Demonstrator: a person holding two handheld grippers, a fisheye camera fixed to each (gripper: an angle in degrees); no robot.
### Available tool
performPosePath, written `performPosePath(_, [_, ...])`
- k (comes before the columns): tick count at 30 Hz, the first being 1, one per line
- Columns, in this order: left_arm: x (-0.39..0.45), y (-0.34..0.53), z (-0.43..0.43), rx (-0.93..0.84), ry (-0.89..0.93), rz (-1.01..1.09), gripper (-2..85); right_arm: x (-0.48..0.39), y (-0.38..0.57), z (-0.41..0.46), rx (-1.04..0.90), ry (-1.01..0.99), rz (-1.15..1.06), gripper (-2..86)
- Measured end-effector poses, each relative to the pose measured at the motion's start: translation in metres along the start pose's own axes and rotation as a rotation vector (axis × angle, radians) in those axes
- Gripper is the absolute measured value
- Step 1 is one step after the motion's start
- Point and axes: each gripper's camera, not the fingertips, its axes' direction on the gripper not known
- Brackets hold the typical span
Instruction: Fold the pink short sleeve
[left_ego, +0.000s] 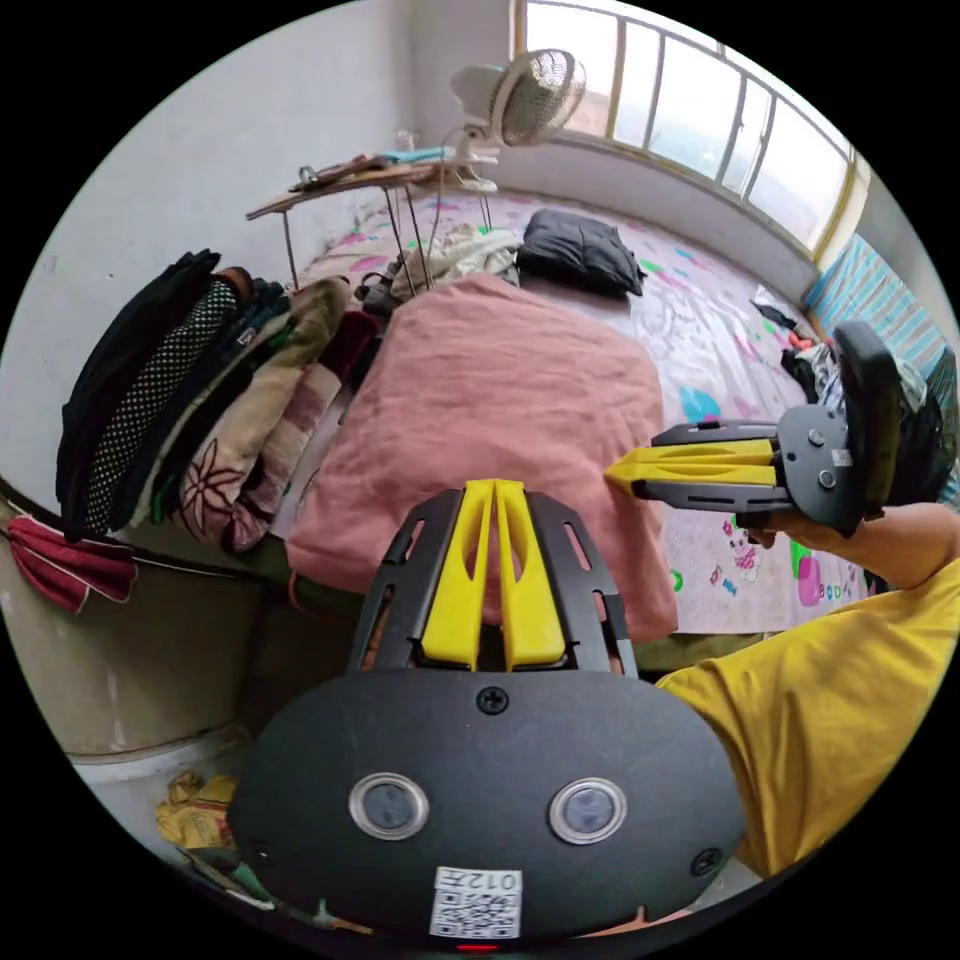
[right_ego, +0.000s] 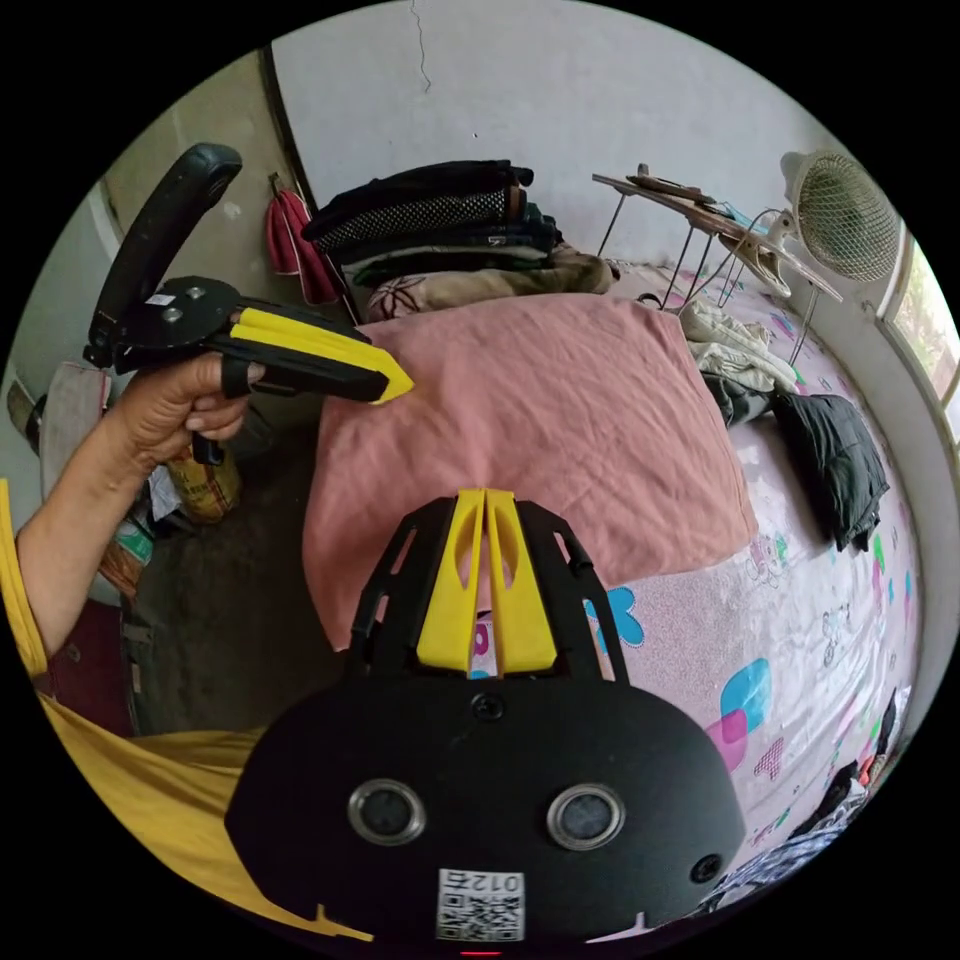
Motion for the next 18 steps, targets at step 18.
performPosePath(18, [0.078,-0.025,0.133,0.0,-0.03,-0.027,0.1,0.018,0.063,-0.087,0.008,0.027,0.138,-0.1])
